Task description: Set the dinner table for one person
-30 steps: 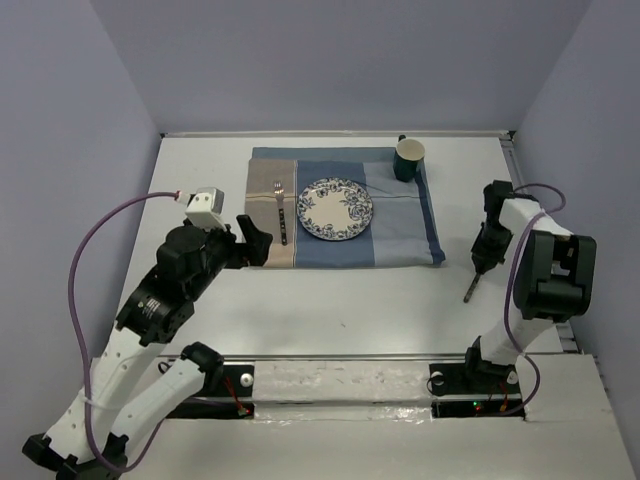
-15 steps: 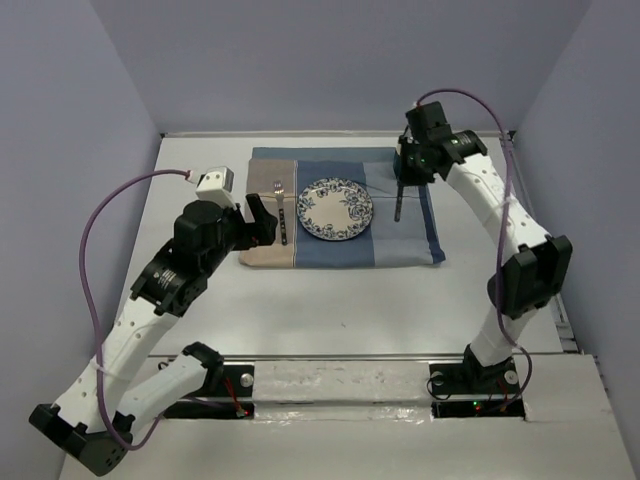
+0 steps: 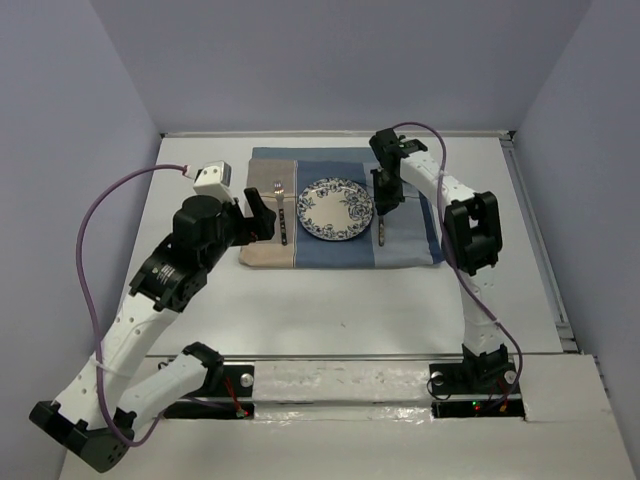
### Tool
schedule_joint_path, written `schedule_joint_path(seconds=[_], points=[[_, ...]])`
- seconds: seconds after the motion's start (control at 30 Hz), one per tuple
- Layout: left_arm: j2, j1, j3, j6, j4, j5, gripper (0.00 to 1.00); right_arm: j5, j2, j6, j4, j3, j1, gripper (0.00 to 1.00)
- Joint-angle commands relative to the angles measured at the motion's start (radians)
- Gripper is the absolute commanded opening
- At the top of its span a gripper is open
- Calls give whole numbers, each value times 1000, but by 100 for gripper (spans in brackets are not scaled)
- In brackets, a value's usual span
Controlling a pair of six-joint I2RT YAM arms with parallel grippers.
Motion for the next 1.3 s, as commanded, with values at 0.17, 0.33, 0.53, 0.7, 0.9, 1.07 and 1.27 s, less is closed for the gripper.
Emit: schedule_joint_path(seconds=[0.17,0.33,0.53,0.7,0.9,1.07,1.27], points=[[14,5,17,6,28,-8,99,8,41,-15,-10,89,-39,0],[26,5,16,9,27,0,99,23,83,-24,-13,128,-48,0],[43,9,20,31,28,-5,99,74,124,-21,-15,152,-48,6],[57,12,30,43,42,-16,99,50,63,-40,8,154,-48,69],[106,14,136,159,31,-189,99,-108,-181,-8,74,41,-48,82],[132,17,257,169,27,-241,99,-200,-495,61,253,-214,28,86],[182,17,467,213,76,-294,99,-207,-1031,95,652,-564,37,77]])
